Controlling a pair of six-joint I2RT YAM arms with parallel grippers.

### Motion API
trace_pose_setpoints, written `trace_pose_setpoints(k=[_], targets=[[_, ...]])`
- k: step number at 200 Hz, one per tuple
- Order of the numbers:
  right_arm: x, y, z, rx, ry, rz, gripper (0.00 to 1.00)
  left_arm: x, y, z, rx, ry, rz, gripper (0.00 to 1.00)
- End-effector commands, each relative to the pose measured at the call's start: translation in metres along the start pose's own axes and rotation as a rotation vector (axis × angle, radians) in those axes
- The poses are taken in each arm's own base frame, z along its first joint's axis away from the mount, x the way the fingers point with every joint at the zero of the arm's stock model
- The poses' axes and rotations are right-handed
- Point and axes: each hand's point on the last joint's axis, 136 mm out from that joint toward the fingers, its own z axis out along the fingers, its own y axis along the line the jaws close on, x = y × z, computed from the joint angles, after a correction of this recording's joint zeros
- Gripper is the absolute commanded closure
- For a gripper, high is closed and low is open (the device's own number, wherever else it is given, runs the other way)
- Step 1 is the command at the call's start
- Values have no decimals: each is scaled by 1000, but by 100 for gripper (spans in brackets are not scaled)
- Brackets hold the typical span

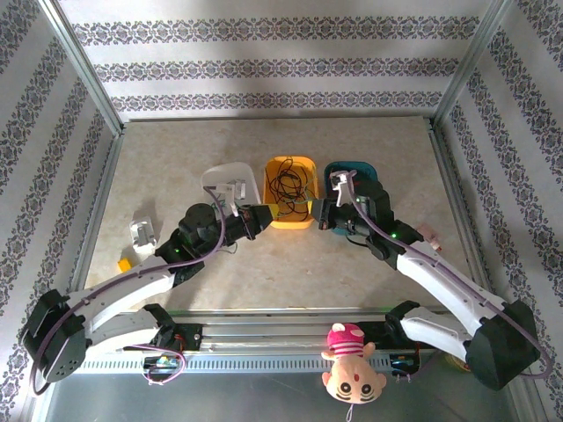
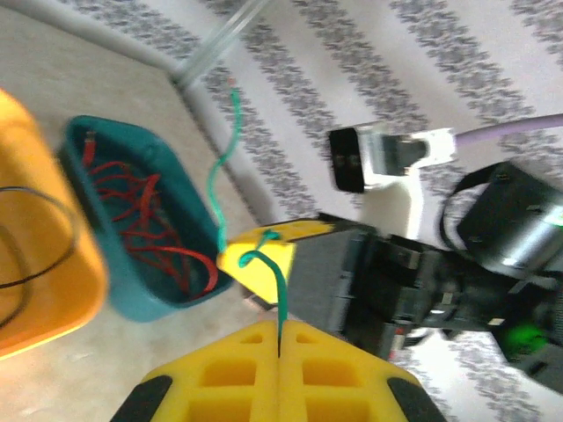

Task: Untangle the cables

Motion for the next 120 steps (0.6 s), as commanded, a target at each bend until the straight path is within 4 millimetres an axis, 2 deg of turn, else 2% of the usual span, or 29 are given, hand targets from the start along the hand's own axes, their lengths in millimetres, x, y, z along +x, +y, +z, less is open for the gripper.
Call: trace_pose_setpoints(k=[1, 30, 60, 74, 100, 111, 120], targets=[[-7, -41, -3, 266, -11, -75, 100, -14, 28, -18, -188, -34, 77, 100], [-8, -15, 22, 191, 48, -127, 100, -8, 56, -28, -310, -28, 105, 100], [-5, 5, 69, 122, 160, -137, 100, -11, 92, -43, -476, -98, 104, 100], [-5, 10, 93, 105, 200, -135, 100, -16, 112, -54, -581, -149, 106, 85], [-3, 17, 136, 75, 263, -134, 100, -34, 129, -81, -722, -272, 135, 38], [-1, 19, 151, 73, 281, -145, 100, -46, 132, -99, -789, -343, 150, 27], [1, 18, 163, 74, 300, -150, 100, -56, 133, -118, -854, -404, 163, 23]])
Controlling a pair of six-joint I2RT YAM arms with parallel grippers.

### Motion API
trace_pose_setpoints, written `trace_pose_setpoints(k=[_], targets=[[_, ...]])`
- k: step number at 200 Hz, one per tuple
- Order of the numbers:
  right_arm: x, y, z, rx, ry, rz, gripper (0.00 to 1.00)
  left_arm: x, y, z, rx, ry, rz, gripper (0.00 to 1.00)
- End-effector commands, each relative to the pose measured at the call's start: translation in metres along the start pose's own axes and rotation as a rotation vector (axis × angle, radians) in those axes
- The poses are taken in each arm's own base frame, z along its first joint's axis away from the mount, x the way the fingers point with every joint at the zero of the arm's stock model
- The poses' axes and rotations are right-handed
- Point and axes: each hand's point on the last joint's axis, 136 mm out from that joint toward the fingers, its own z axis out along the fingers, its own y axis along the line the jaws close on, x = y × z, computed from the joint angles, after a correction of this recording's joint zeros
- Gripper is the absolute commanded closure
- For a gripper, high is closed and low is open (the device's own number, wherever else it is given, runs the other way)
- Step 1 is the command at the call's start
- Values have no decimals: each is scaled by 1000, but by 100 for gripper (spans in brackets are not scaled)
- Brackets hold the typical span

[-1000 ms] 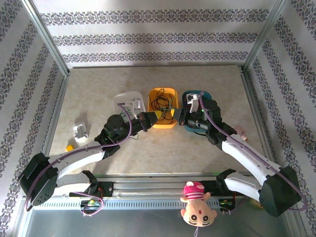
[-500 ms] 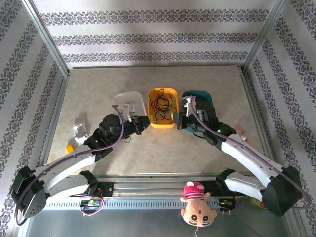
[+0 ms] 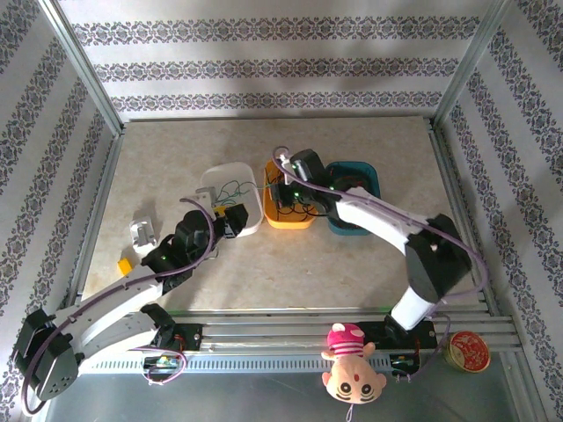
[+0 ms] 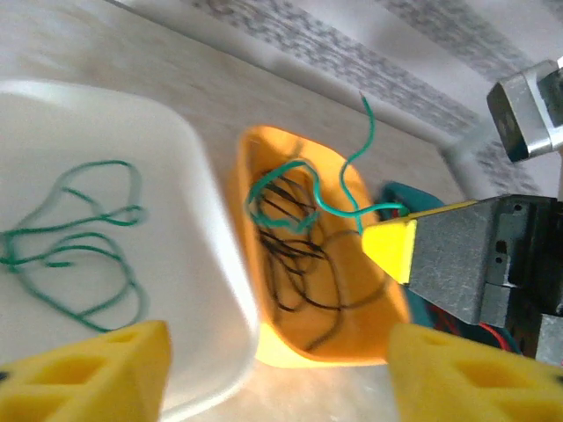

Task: Untangle the cables

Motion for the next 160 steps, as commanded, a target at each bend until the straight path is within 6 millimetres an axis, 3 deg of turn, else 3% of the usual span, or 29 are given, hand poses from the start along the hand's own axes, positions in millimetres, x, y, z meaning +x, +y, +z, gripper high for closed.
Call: trace_pose_setpoints(k=[1, 26, 41, 49, 63, 75, 95, 125, 143, 160], targets=[[-4, 10, 24, -11, 40, -36, 100, -41, 47, -27, -246, -202, 16, 23], [-4, 7, 52, -12, 81, -35, 100, -66, 91, -72, -495, -334, 9, 23], [-1, 8, 62, -13, 105, -49, 99, -72, 102, -88, -564, -354, 42, 23], [-1, 11, 65, -20, 112, -60, 92, -72, 104, -92, -577, -347, 57, 23], [-1, 16, 65, -35, 114, -72, 67, -71, 105, -94, -578, -335, 60, 23], [-3, 16, 61, -33, 106, -70, 60, -67, 105, -92, -566, -323, 53, 23], [-8, 17, 47, -26, 79, -77, 54, -60, 104, -85, -550, -304, 39, 23], [-15, 10, 14, 2, 15, -64, 53, -54, 99, -71, -531, -275, 40, 22], [-19, -9, -15, 44, -53, -23, 53, -51, 101, -67, -553, -262, 67, 22], [-19, -40, -51, 125, -130, 21, 53, -51, 107, -68, -601, -257, 128, 18]])
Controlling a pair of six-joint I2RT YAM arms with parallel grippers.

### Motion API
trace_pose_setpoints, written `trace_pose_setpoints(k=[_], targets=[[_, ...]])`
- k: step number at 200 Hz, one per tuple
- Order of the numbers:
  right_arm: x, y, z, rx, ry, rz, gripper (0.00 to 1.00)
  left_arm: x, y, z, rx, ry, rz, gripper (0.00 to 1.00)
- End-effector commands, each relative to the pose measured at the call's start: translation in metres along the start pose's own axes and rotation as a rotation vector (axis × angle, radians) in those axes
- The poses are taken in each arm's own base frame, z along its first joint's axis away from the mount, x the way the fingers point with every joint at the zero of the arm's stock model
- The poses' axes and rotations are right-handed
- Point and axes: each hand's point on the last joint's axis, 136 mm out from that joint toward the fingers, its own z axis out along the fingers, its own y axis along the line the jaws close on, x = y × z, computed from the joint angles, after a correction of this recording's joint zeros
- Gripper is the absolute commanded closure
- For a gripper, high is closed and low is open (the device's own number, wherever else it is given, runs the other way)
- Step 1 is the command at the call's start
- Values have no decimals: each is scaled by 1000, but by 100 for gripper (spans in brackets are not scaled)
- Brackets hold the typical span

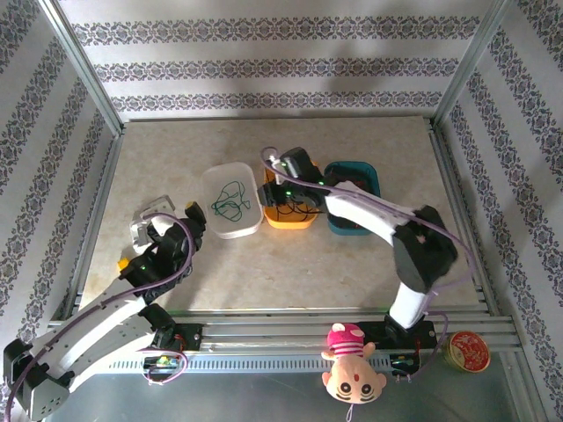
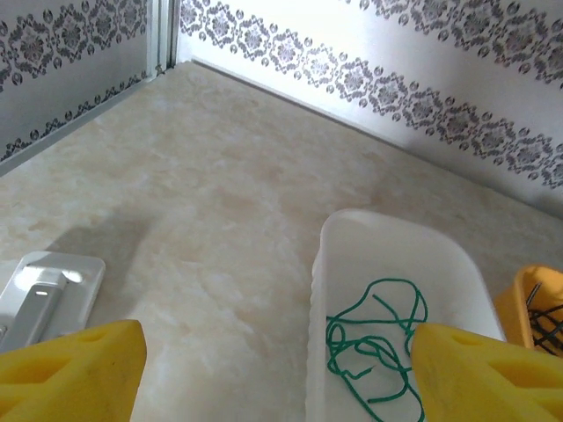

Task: Untangle the cables

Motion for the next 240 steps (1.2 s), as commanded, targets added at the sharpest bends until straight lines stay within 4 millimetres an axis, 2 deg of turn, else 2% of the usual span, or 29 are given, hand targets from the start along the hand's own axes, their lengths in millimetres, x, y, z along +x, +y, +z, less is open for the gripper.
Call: trace_pose_setpoints(k=[1, 34, 56, 72, 102, 123, 144, 171, 201, 228, 240], targets=[[-18, -39, -50, 111, -152, 61, 53, -3, 10, 3, -59, -21, 57, 18], [-1, -104, -120, 289, -273, 128, 50, 2, 18, 9, -109, -4, 208, 7], [19, -127, -146, 345, -295, 180, 50, 18, 26, 22, -128, 82, 187, 7], [35, -131, -150, 347, -286, 205, 50, 35, 16, 37, -41, 181, 100, 8], [59, -133, -144, 332, -247, 249, 50, 56, -21, 63, 163, 300, 17, 13], [62, -131, -143, 320, -241, 251, 50, 65, -40, 81, 217, 353, 74, 14], [60, -130, -145, 320, -246, 236, 50, 73, -49, 98, 219, 386, 112, 15], [62, -130, -146, 327, -234, 221, 50, 90, -51, 119, 175, 456, 131, 33], [66, -132, -146, 331, -227, 222, 50, 108, -53, 142, 108, 526, 193, 58], [66, -132, -146, 328, -226, 225, 50, 113, -66, 166, 97, 557, 253, 80], [65, -132, -145, 322, -225, 225, 50, 114, -75, 176, 107, 566, 271, 84]])
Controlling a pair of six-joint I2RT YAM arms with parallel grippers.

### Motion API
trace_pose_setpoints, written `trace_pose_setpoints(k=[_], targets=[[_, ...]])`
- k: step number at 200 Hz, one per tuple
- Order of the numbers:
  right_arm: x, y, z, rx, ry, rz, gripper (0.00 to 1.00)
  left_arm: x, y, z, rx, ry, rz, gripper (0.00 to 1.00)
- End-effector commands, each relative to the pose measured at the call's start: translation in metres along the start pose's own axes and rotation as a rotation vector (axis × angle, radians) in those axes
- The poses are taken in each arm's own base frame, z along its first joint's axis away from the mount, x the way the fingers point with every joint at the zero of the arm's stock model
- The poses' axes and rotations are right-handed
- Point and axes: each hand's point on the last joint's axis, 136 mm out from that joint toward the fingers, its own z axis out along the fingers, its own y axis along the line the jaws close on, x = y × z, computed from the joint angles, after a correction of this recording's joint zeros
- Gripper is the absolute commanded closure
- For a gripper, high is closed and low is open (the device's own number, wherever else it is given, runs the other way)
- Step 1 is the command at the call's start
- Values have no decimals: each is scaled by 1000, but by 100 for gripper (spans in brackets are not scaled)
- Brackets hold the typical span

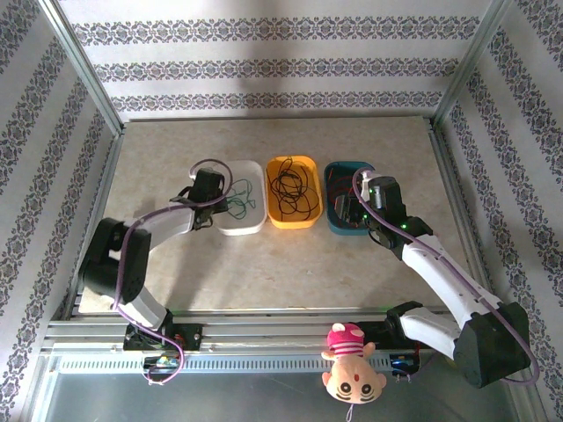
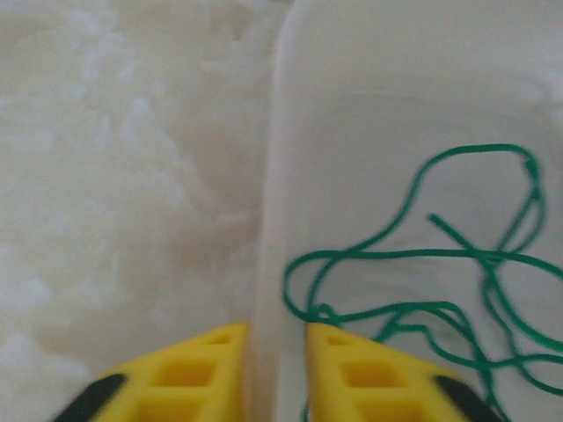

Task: Untangle the cables

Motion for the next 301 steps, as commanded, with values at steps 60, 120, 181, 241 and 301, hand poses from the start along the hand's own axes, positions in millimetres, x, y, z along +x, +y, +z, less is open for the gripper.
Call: trace_pose_setpoints(k=[60, 120, 181, 241, 301], targets=[[6, -6, 4, 6, 36, 16, 49, -50, -64, 48, 107, 17, 53, 82], [-6, -20, 0, 54, 15, 55, 49, -66, -101, 23, 196, -48, 73, 35], [-12, -88, -23, 366, -56, 172, 47, -85, -24, -80, 0, -301, 92, 0], [88, -106, -25, 402, 80, 406, 51, -43, 40, -126, -117, -330, -44, 0], [106, -112, -4, 404, 135, 447, 51, -12, 67, -131, -168, -318, -93, 0]])
